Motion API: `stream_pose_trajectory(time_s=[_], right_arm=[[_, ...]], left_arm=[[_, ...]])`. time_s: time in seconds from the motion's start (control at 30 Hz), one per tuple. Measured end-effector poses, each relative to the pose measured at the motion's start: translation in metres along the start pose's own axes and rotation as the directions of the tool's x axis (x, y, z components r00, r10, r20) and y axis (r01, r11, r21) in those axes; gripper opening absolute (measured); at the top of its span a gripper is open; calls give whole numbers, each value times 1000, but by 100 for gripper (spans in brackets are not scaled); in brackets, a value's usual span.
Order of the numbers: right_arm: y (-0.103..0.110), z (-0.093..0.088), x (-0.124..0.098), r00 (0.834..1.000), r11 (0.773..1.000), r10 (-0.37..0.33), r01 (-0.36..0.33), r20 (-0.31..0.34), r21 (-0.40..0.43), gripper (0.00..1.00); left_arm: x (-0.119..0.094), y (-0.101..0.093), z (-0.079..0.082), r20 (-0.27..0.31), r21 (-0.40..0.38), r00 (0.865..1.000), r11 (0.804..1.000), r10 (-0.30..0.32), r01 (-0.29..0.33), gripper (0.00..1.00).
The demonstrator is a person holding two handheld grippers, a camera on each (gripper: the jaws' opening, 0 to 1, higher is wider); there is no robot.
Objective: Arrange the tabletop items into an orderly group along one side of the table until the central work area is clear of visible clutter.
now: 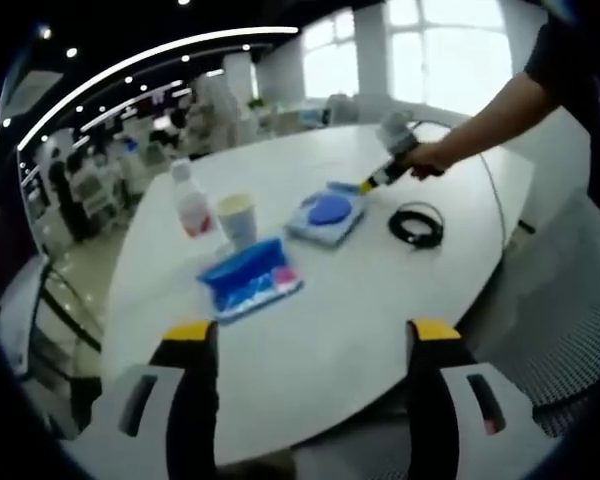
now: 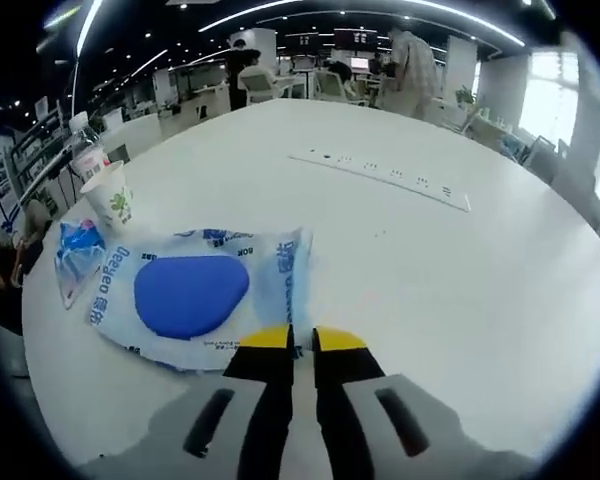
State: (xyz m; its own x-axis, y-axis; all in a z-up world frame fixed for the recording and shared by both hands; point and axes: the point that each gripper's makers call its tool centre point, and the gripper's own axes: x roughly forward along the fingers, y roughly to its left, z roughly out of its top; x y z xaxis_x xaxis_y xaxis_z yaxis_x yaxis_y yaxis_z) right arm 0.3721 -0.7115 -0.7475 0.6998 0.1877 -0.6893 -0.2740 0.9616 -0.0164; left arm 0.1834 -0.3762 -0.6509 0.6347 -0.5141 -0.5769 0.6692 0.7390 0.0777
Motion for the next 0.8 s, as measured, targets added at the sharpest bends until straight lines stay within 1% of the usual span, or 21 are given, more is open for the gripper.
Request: stream_pose_trajectory(time_s=[0.1,0.3,0.37,0.5,0.53,0.67,0.7,0.73,0.77,0.8], right_arm=[[3,-6,-4,1000,999,-10,10,-5,44,6],[12,-17,-12,1000,995,1,1,-17,99,6],[18,-22,-15,999,992,23,-19,-30,127,6],[29,-27,-19,997,989,68,-64,-31,131,6],[34,-28,-20,996,987,88,-83,-32,141,6],[46,-32,-22,991,981,129,-122,-40,154,6],[47,-31,-22,990,978,134,-125,-39,167,6],[50,-31,-22,990,971,138,-127,-38,203,6],[51,-30,-22,990,961,138,-126,-35,247,5],[51,-29,-21,990,946,135,-120,-28,301,4]], left_arm=[[0,0,0,-4,4,1000,1000,-1,1,73],[1,0,0,1,7,1000,1000,-5,5,72],[1,0,-1,-1,10,1000,1000,-6,6,72],[1,-1,0,2,11,1000,1000,-8,8,72],[2,-1,-1,1,12,1000,1000,-10,10,71],[2,0,-2,-8,19,1000,1000,-9,9,70],[2,-1,-2,-3,18,1000,1000,-11,11,70],[2,-1,-1,0,18,1000,1000,-11,11,70],[2,-1,-1,1,18,1000,1000,-10,10,70],[2,0,-1,3,17,1000,1000,-10,10,70]])
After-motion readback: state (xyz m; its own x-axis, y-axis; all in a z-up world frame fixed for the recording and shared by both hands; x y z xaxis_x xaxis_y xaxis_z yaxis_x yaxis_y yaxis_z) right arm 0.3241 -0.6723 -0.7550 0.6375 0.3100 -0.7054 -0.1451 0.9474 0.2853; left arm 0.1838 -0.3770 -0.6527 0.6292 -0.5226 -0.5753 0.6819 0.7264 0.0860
